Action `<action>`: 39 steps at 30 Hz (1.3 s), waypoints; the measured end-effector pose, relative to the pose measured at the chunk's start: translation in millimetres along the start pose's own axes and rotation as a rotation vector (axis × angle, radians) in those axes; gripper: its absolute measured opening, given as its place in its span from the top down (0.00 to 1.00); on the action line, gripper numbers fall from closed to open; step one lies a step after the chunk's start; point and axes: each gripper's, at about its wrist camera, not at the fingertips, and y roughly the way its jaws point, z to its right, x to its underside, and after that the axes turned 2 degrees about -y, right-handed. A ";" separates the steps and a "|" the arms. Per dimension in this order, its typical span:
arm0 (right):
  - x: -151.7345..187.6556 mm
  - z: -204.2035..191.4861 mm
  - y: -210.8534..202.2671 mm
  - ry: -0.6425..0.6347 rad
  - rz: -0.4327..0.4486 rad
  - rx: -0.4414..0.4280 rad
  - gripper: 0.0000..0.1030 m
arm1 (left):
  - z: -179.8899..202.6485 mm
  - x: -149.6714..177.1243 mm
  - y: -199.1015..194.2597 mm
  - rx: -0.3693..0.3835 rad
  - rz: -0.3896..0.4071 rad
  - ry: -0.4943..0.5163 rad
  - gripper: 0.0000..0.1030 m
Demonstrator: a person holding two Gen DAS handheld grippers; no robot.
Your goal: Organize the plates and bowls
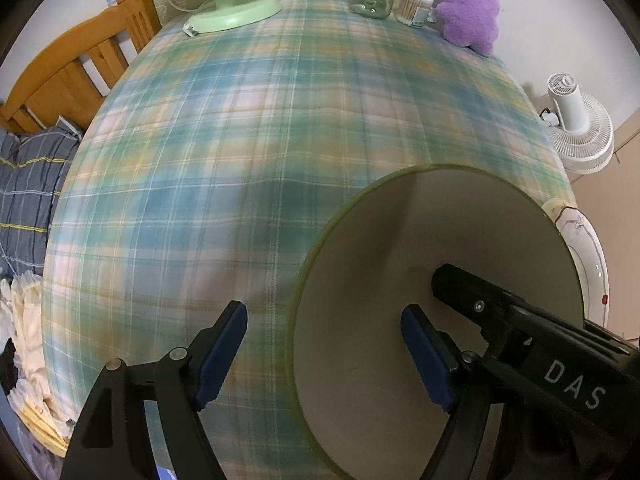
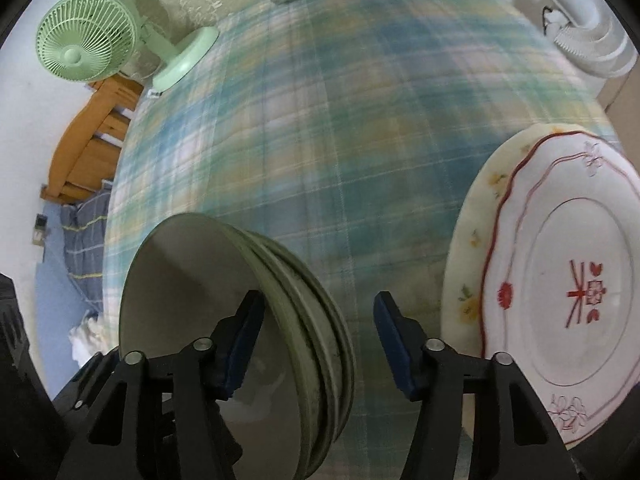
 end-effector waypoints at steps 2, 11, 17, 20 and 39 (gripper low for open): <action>1.9 -4.4 -1.3 -0.023 -0.003 0.004 0.52 | -0.7 0.7 0.7 0.008 0.005 0.015 0.22; 3.0 -10.5 -2.0 -0.024 -0.001 0.036 0.56 | -4.3 -2.3 4.1 0.103 0.014 0.064 0.22; 2.4 -15.8 -2.4 -0.023 -0.007 0.073 0.56 | -7.0 -5.0 6.8 0.170 0.010 0.093 0.23; 2.4 -15.2 -2.5 -0.003 -0.006 0.079 0.56 | -6.4 -5.9 7.9 0.195 0.013 0.110 0.24; 6.2 -23.1 -4.7 0.020 0.031 0.169 0.55 | 0.9 -3.0 2.1 0.277 0.021 0.167 0.47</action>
